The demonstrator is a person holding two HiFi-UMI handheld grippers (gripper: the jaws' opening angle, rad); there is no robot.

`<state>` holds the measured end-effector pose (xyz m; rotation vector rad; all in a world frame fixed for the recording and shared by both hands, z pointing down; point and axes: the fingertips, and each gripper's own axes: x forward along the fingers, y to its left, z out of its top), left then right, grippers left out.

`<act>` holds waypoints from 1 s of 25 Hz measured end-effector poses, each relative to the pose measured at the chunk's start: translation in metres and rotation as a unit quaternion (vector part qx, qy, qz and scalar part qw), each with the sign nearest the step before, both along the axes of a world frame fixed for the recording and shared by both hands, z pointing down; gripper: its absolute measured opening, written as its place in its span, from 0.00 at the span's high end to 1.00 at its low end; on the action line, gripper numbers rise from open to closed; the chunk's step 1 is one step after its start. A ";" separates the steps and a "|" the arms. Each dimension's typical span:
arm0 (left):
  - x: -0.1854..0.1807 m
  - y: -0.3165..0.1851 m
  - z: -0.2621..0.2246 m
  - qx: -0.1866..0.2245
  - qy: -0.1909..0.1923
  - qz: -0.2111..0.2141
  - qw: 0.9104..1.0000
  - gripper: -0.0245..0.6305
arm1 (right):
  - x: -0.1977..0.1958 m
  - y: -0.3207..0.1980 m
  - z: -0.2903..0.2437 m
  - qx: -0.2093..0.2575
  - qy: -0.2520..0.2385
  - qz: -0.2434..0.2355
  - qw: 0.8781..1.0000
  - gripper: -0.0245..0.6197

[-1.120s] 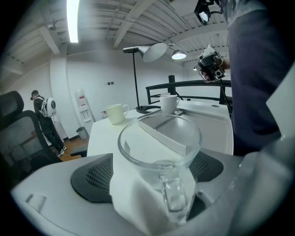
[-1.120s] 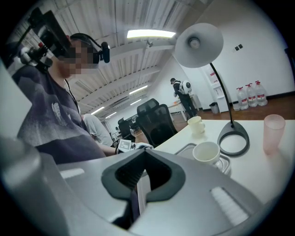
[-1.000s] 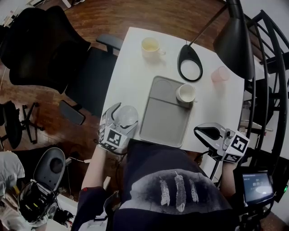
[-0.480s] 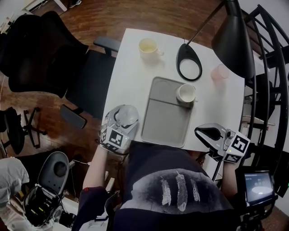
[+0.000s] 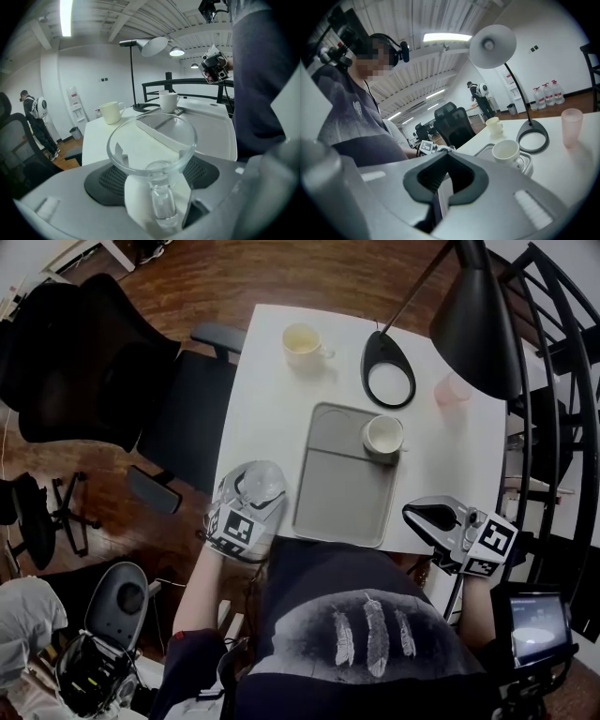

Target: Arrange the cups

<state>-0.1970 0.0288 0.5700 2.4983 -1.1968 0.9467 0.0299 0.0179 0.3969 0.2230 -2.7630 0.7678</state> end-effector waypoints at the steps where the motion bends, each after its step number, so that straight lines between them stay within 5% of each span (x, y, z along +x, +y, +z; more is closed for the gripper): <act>1: 0.000 0.000 0.000 -0.003 0.002 -0.001 1.000 0.39 | 0.001 0.000 0.000 0.000 -0.001 0.001 1.000 0.96; 16: -0.001 -0.024 -0.065 0.040 0.035 -0.017 0.998 0.39 | 0.016 -0.006 -0.005 0.007 -0.019 0.023 1.000 0.96; 25: 0.019 -0.065 -0.124 0.086 0.037 0.046 0.995 0.39 | 0.029 -0.011 -0.007 0.015 -0.035 0.048 0.998 0.96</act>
